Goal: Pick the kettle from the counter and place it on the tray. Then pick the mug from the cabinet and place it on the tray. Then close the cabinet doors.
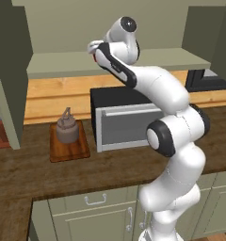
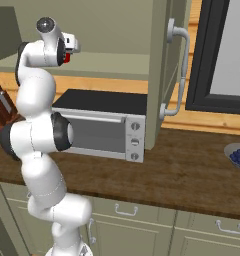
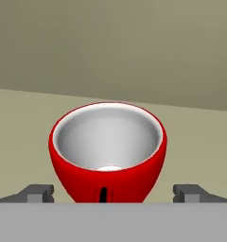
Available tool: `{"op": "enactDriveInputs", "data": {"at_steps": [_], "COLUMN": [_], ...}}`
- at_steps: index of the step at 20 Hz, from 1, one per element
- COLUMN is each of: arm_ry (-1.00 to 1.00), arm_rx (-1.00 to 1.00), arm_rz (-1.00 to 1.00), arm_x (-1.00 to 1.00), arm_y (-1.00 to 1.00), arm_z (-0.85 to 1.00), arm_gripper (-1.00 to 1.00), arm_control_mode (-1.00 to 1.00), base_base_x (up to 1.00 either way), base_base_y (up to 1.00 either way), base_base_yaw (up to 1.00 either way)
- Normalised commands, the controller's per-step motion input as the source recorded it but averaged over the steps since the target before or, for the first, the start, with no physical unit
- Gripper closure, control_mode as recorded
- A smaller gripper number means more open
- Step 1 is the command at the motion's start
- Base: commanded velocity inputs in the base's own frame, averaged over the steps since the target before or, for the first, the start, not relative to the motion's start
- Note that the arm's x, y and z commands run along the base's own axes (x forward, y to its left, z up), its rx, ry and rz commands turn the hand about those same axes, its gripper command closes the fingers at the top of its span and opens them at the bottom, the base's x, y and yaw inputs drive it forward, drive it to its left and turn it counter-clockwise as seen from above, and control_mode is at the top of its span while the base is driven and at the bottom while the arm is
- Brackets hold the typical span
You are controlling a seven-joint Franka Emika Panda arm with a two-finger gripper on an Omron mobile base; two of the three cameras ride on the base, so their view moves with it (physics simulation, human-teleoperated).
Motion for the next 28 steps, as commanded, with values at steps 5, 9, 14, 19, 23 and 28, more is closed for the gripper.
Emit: {"op": "enactDriveInputs", "data": {"at_steps": [5, 9, 14, 19, 23, 28], "arm_ry": [0.00, 0.00, 0.00, 0.00, 0.00, -0.01], "arm_rx": [0.00, 0.00, 0.00, 0.00, 0.00, 0.00], "arm_rz": [0.00, 0.00, 0.00, 0.00, 0.00, 0.00], "arm_x": [0.32, 0.16, 0.02, -0.06, -0.06, -0.05], "arm_y": [0.09, 0.00, 0.00, 0.00, 0.00, 0.00], "arm_z": [-0.01, 0.00, -0.01, -0.12, -0.16, -0.14], "arm_gripper": [-1.00, -1.00, -1.00, -1.00, -1.00, -1.00], "arm_control_mode": [-1.00, -1.00, -1.00, -1.00, -1.00, -1.00], "base_base_x": [0.00, 0.00, 0.00, 0.00, 0.00, 0.00], "base_base_y": [0.00, 0.00, 0.00, 0.00, 0.00, 0.00], "base_base_yaw": [0.00, 0.00, 0.00, 0.00, 0.00, 0.00]}}
